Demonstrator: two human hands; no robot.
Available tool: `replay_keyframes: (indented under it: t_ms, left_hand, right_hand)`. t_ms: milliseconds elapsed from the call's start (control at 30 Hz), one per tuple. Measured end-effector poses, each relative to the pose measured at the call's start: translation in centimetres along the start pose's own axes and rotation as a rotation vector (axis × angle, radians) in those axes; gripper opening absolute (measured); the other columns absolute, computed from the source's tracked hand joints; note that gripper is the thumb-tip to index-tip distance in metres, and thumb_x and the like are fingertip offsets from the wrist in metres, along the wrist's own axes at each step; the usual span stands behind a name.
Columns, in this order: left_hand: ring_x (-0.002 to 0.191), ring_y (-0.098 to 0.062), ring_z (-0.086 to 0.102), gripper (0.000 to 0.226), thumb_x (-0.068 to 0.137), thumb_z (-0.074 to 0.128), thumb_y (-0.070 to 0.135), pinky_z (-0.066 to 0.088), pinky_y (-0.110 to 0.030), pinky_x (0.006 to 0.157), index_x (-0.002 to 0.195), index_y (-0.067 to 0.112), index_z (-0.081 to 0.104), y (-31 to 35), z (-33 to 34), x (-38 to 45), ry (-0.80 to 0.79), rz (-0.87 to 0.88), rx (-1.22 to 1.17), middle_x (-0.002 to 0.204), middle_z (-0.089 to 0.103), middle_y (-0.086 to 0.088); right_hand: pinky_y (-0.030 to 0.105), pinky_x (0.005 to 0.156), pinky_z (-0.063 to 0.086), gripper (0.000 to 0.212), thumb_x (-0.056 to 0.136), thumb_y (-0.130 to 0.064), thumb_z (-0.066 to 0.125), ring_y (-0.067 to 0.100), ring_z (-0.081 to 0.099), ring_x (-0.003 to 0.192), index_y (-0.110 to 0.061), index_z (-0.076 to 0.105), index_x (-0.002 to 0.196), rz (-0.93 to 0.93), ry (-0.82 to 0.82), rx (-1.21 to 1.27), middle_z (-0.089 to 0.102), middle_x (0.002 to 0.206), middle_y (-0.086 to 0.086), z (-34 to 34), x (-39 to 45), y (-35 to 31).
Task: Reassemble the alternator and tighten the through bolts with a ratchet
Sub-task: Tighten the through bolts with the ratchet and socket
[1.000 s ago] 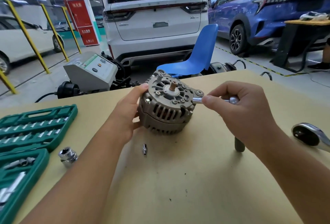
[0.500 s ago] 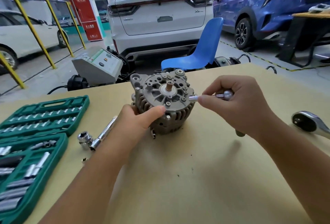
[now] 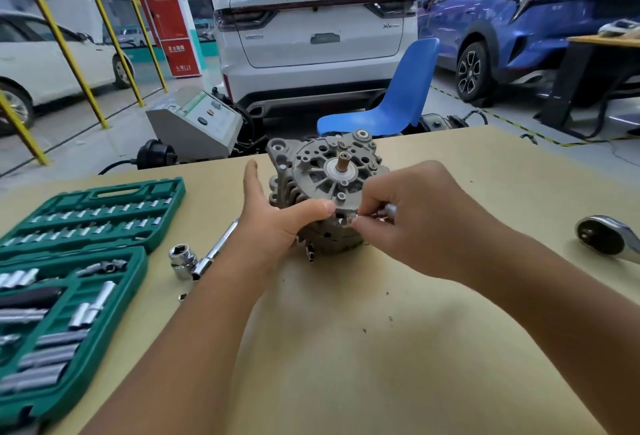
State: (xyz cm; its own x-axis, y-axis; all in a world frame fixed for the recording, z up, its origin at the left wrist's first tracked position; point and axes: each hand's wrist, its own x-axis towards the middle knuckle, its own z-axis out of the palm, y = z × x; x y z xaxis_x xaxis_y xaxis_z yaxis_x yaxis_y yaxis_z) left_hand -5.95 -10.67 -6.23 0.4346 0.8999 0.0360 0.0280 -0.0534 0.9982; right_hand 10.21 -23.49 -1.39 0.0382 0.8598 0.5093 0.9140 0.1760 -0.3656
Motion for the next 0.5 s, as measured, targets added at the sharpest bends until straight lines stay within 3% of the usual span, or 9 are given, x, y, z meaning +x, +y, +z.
replay_keyframes:
  t_ms: [100, 167, 233, 300, 367, 433, 500]
  left_hand:
    - [0.104, -0.017, 0.076, 0.104, 0.057, 0.093, 0.035, 0.061, -0.022, 0.066, 0.135, 0.073, 0.036, -0.6, -0.5, 0.8, -0.127, 0.084, -0.015, 0.124, 0.074, 0.005]
    - [0.096, -0.015, 0.077, 0.095, 0.058, 0.092, 0.035, 0.058, -0.021, 0.061, 0.13, 0.072, 0.041, -0.7, -0.9, 1.0, -0.128, 0.102, -0.018, 0.111, 0.077, 0.009]
    - [0.09, -0.008, 0.077, 0.09, 0.055, 0.09, 0.043, 0.055, -0.018, 0.058, 0.133, 0.058, 0.047, -0.7, -0.9, 1.2, -0.115, 0.098, 0.0, 0.106, 0.077, 0.009]
    - [0.083, -0.001, 0.075, 0.081, 0.051, 0.086, 0.053, 0.052, -0.013, 0.052, 0.125, 0.045, 0.056, -0.8, -0.6, 1.2, -0.092, 0.082, 0.039, 0.103, 0.076, 0.008]
    - [0.084, 0.002, 0.073, 0.082, 0.045, 0.089, 0.058, 0.053, -0.011, 0.055, 0.118, 0.042, 0.055, -0.9, -0.7, 1.2, -0.057, 0.07, 0.053, 0.109, 0.072, 0.008]
    - [0.087, 0.005, 0.072, 0.092, 0.036, 0.094, 0.07, 0.055, -0.012, 0.059, 0.115, 0.044, 0.053, -0.9, -0.5, 1.0, -0.003, 0.086, 0.088, 0.111, 0.069, 0.012]
    - [0.094, 0.001, 0.071, 0.106, 0.025, 0.088, 0.085, 0.059, -0.02, 0.071, 0.116, 0.044, 0.052, -1.0, 0.0, 0.8, 0.092, 0.097, 0.16, 0.113, 0.067, 0.014]
  right_hand:
    - [0.028, 0.046, 0.034, 0.032, 0.089, -0.022, 0.063, 0.013, 0.049, 0.053, -0.025, 0.047, 0.062, -0.099, -0.227, -0.341, 0.048, 0.058, -0.008, -1.5, 2.2, -2.3]
    - [0.026, 0.046, 0.026, 0.04, 0.094, -0.025, 0.057, 0.009, 0.043, 0.054, -0.027, 0.032, 0.063, -0.224, -0.344, -0.555, 0.043, 0.064, -0.009, -1.9, 3.7, -3.6]
    - [0.024, 0.043, 0.025, 0.036, 0.098, -0.026, 0.055, 0.005, 0.039, 0.053, -0.027, 0.034, 0.069, -0.335, -0.418, -0.682, 0.041, 0.068, -0.01, -2.1, 4.6, -4.2]
    - [0.014, 0.042, 0.022, 0.015, 0.102, -0.029, 0.052, 0.003, 0.044, 0.058, -0.034, 0.049, 0.089, -0.36, -0.492, -0.729, 0.048, 0.076, -0.013, -2.1, 4.9, -4.0]
    - [0.011, 0.045, 0.03, 0.008, 0.105, -0.028, 0.049, 0.007, 0.052, 0.073, -0.029, 0.057, 0.109, -0.285, -0.567, -0.73, 0.056, 0.091, -0.011, -2.0, 5.2, -3.6]
    - [0.01, 0.047, 0.032, 0.011, 0.104, -0.024, 0.053, 0.01, 0.047, 0.066, -0.015, 0.056, 0.097, -0.089, -0.565, -0.634, 0.054, 0.084, -0.005, -2.2, 5.4, -3.2]
    - [0.022, 0.053, 0.043, 0.016, 0.098, -0.026, 0.06, 0.019, 0.058, 0.07, -0.012, 0.064, 0.093, 0.11, -0.554, -0.524, 0.064, 0.086, 0.003, -2.8, 5.7, -2.9]
